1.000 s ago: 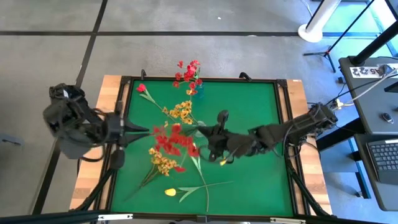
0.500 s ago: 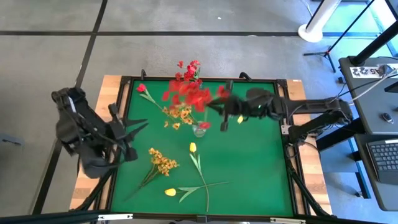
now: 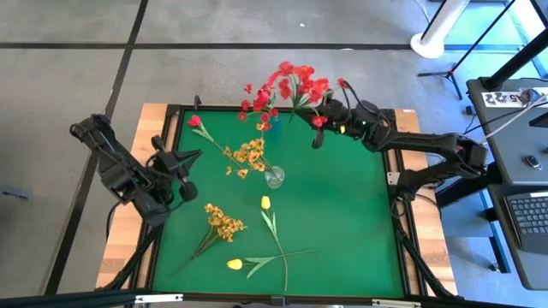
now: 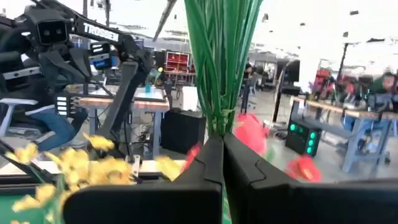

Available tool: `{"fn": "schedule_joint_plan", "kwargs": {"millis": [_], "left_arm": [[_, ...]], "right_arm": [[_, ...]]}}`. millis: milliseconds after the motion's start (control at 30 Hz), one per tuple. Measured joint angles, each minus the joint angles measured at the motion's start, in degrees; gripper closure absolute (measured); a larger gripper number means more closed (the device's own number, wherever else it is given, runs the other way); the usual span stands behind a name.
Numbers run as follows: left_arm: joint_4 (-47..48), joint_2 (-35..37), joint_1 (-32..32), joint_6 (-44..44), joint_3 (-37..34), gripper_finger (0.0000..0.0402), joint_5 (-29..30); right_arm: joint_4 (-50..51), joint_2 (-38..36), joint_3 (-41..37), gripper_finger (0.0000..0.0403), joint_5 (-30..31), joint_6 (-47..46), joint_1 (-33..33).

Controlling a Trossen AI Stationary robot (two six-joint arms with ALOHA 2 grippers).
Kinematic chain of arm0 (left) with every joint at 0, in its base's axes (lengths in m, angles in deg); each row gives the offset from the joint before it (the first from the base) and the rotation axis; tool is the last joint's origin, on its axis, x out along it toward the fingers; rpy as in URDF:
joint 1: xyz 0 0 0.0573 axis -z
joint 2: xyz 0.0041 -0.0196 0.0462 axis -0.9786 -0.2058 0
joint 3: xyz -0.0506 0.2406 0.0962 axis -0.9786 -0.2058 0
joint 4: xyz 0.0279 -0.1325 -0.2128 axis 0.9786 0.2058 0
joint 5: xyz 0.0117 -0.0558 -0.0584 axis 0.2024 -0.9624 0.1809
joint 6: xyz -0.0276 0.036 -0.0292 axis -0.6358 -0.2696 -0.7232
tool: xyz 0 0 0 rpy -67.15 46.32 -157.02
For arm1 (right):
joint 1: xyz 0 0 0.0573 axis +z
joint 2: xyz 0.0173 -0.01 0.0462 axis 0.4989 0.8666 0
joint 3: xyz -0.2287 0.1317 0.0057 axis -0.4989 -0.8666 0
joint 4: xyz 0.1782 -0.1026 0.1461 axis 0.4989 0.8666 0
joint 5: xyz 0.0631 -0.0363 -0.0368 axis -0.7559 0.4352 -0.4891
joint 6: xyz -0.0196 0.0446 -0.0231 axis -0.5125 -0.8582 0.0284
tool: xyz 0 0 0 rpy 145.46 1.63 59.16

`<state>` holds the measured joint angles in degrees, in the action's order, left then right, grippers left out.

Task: Sort flowers into vase by color
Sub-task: Put the red flowers into the blue vase

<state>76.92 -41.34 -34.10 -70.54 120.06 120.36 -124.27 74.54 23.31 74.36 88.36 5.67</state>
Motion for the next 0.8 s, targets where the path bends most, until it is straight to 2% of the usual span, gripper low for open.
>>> {"fn": "schedule_joint_plan", "kwargs": {"millis": [100,267,500,667,800], "left_arm": [[-4.42,4.06,-0.23,-0.79,-5.16,0.0398,-0.66],[-15.28,10.18,-0.24,1.74,-13.99,0.0399,-1.03],[-39.35,15.56,-0.29,17.19,-26.38,0.0401,-6.16],[-51.68,18.77,-1.75,24.82,-33.06,0.0401,-9.08],[-65.11,21.89,-4.8,33.68,-38.52,0.0401,-15.51]], "right_arm": [[-3.86,1.72,-1.03,0.0403,-2.48,-1.88,-2.77],[-7.38,6.76,-1.19,0.0403,-3.8,-2.23,-5.0],[-15.65,14.72,-1.19,0.0403,-4.36,-6.27,-8.26],[-22.71,19.34,-1.16,0.0403,-4.35,-8.06,-9.33],[-25.7,22.21,-0.23,0.0403,-3.7,-7.89,-9.65]]}}
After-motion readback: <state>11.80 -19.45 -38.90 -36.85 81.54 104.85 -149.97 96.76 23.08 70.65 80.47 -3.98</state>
